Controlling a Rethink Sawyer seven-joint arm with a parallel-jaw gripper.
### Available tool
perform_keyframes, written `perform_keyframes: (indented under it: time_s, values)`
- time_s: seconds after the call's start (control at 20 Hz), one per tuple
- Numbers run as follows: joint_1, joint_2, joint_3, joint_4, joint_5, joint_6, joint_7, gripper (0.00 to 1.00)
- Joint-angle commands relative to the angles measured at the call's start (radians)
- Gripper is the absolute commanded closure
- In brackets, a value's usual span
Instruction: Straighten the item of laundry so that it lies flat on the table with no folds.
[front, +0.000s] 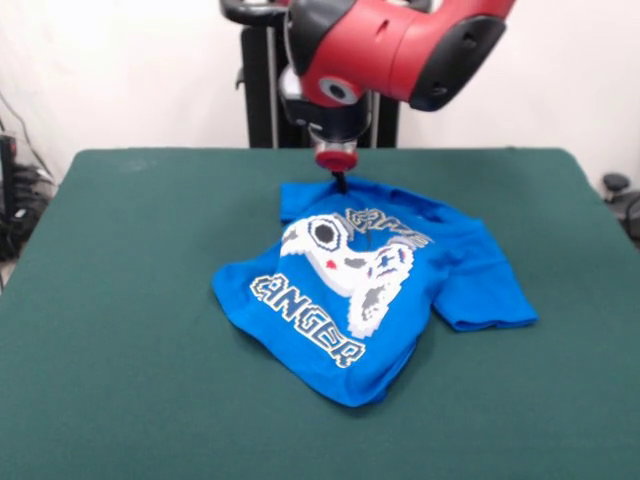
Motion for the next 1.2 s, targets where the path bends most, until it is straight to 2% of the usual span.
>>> perform_keyframes:
  time_s: [0.05,0.35,0.55,1.0,1.2]
  values:
    - [0.043,0.122,0.207,0.073,0.028,-0.018,0.050,0.00]
    - [0.030,0.097,0.200,0.104,0.028,-0.023,-0.002,0.00]
    - [0.003,0.045,0.210,0.137,0.046,-0.044,-0.070,0.00]
    - [-0.092,-0.086,0.289,0.200,0.067,-0.099,-0.224,0.00]
    - [-0.145,-0.139,0.338,0.227,0.075,-0.080,-0.287,0.00]
